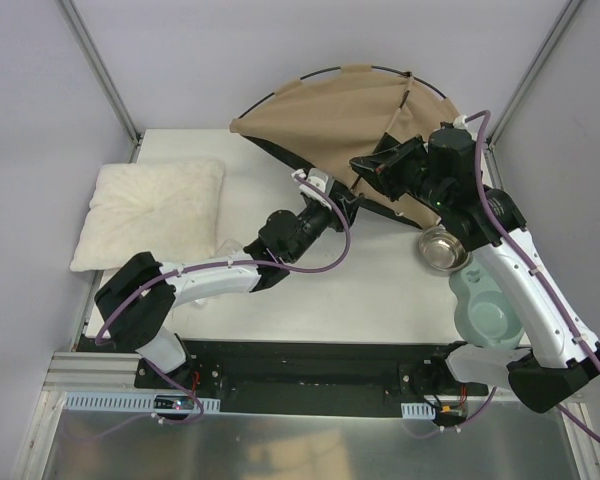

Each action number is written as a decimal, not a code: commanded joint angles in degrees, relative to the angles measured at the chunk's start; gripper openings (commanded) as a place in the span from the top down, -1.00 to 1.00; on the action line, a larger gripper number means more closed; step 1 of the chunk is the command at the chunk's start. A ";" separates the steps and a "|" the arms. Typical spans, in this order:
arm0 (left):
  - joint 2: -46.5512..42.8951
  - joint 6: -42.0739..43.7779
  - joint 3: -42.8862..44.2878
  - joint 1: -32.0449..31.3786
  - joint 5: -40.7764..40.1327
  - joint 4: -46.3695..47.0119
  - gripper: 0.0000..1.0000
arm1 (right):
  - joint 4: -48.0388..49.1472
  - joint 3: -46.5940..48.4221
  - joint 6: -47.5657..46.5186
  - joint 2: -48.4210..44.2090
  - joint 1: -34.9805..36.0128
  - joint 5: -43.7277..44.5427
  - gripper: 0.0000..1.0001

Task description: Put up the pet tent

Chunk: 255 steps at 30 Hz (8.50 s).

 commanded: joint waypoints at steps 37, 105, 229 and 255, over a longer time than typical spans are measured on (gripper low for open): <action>-11.18 -3.45 -7.33 -0.46 2.67 2.37 1.00 | 28.87 -17.98 -16.03 -2.87 0.33 17.13 1.00; -13.37 0.59 -3.02 1.57 11.81 -9.49 0.43 | 23.96 -23.34 -32.74 -0.14 13.43 18.37 1.00; -46.51 -2.58 6.21 30.66 31.06 -59.85 -0.28 | 9.87 10.59 -67.01 3.20 3.58 7.91 1.00; -45.64 -5.65 4.10 30.57 13.83 -67.85 -0.37 | 26.52 -18.26 -62.46 -6.47 0.59 0.96 -0.26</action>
